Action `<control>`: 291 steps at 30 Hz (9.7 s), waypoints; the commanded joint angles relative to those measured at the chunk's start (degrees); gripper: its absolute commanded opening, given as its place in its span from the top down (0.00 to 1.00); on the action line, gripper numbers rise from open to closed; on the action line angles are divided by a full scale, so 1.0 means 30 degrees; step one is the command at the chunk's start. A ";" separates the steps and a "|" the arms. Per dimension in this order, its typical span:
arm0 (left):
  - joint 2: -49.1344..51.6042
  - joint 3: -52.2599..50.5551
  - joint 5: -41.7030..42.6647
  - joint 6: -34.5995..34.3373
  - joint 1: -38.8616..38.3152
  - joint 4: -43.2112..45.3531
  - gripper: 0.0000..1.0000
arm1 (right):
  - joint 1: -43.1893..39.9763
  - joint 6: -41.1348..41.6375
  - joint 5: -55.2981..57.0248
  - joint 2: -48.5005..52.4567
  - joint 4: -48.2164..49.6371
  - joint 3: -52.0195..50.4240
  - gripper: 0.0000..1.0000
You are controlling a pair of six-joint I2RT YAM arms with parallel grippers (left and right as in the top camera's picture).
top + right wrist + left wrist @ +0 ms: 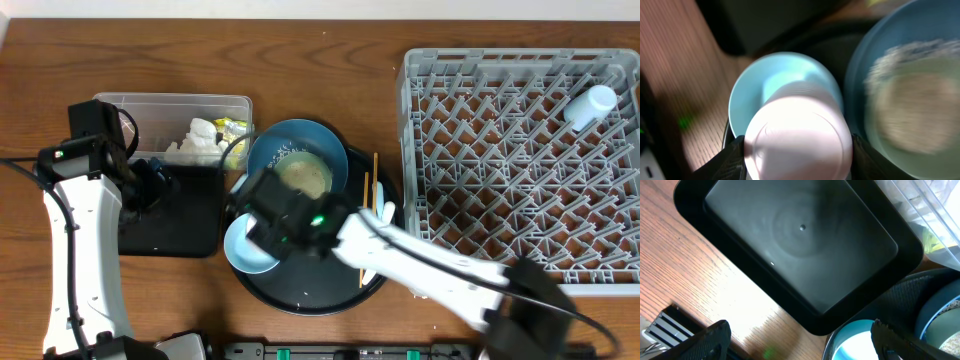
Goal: Sort waste into correct bins and load items into the dishwasher rack
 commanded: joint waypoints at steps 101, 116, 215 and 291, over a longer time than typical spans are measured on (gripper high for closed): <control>0.0058 -0.0168 -0.0277 -0.0080 0.0080 -0.0182 0.09 | -1.4047 0.1654 -0.5486 -0.3942 -0.7235 0.0015 0.01; 0.0058 -0.0168 -0.0277 -0.0087 0.0080 -0.0197 0.09 | -0.4794 0.8531 -0.2113 -0.3789 -0.3373 -0.3606 0.01; 0.0058 -0.0168 -0.0277 -0.0087 0.0080 -0.0124 0.09 | -2.0057 -0.4634 1.4600 -0.7213 0.5384 -0.3956 0.99; 0.0058 -0.0168 -0.0262 -0.0095 0.0080 -0.0044 0.09 | -1.6393 -0.4568 1.7544 0.0743 0.8502 -0.3963 0.01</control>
